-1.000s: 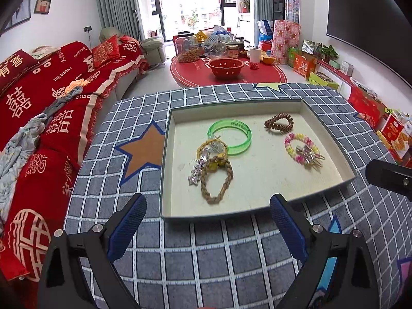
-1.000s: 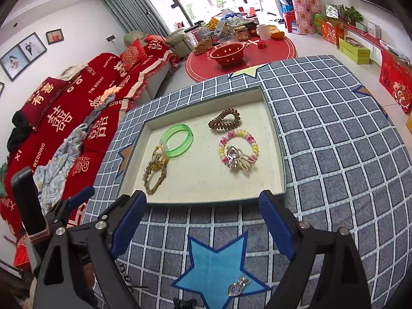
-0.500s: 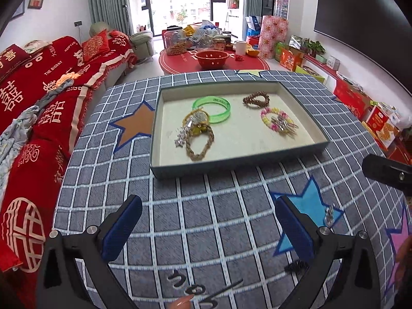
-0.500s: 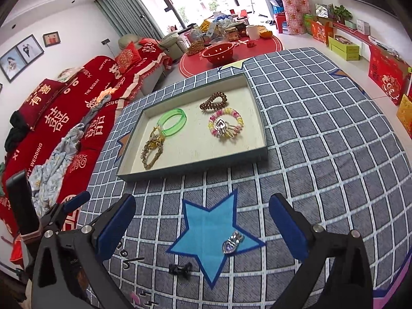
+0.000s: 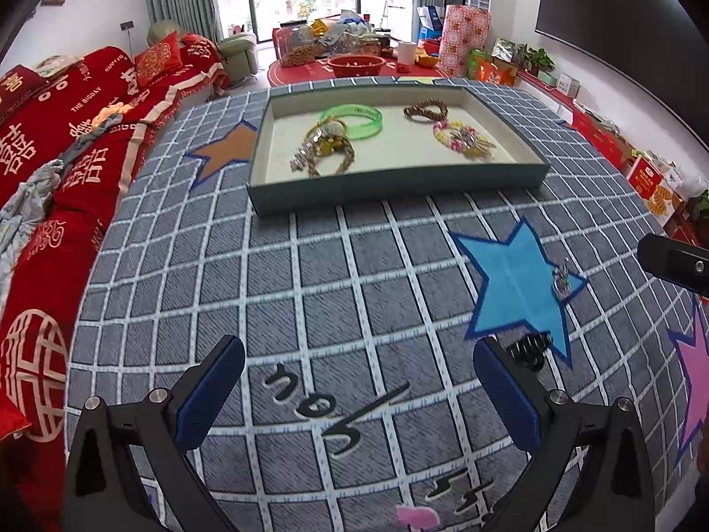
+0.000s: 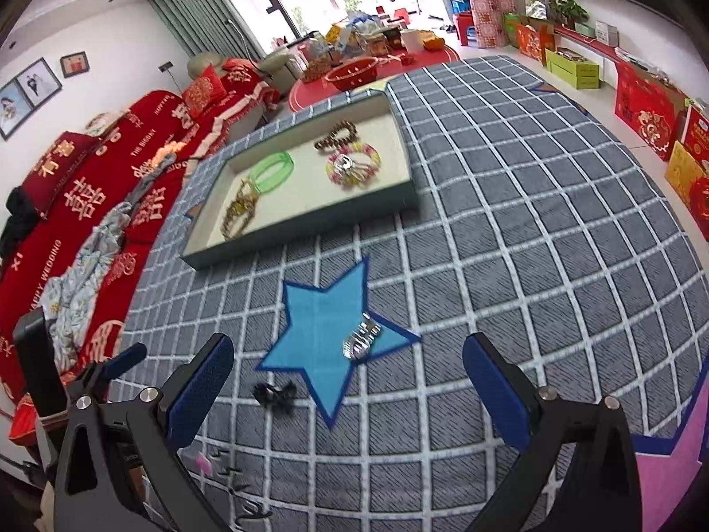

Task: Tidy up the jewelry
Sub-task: 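Move both tools back toward the black claw clip and second heart pendant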

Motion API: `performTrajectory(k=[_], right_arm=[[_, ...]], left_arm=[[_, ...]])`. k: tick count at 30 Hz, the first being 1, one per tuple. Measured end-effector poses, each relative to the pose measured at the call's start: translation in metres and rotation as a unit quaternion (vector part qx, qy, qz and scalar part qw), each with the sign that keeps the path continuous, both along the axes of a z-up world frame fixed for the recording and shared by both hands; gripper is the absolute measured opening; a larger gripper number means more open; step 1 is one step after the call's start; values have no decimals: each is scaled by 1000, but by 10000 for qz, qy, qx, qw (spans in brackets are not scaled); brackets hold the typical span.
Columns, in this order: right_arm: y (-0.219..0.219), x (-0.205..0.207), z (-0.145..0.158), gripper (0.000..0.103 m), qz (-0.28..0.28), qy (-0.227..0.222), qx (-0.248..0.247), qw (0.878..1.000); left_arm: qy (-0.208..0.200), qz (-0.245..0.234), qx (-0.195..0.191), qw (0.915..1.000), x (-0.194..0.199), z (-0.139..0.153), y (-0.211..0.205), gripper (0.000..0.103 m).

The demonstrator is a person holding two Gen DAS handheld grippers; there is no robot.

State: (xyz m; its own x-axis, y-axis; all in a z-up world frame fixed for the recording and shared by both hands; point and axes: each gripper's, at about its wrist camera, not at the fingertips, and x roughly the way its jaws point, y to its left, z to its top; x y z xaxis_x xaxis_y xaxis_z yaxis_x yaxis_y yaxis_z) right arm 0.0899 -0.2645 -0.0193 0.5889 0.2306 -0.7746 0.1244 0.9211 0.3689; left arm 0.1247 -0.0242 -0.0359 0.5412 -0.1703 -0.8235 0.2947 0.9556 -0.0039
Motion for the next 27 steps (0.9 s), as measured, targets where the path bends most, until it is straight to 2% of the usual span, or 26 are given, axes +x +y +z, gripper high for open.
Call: performTrajectory(k=[3, 6, 11, 27], right_arm=[[-6, -5, -9, 103, -32, 200, -72, 9998], [-16, -9, -20, 103, -108, 410, 110, 9990], [-24, -15, -34, 103, -251, 600, 113, 9978], [-14, 3, -40, 103, -151, 743, -92, 9971]], left_arm=[[95, -141, -113, 9998, -8, -5, -3, 103], [130, -221, -100, 9996, -16, -10, -9, 103], [211, -349, -17, 9992, -25, -17, -20, 103], [154, -592, 87, 9981, -22, -21, -47, 103]])
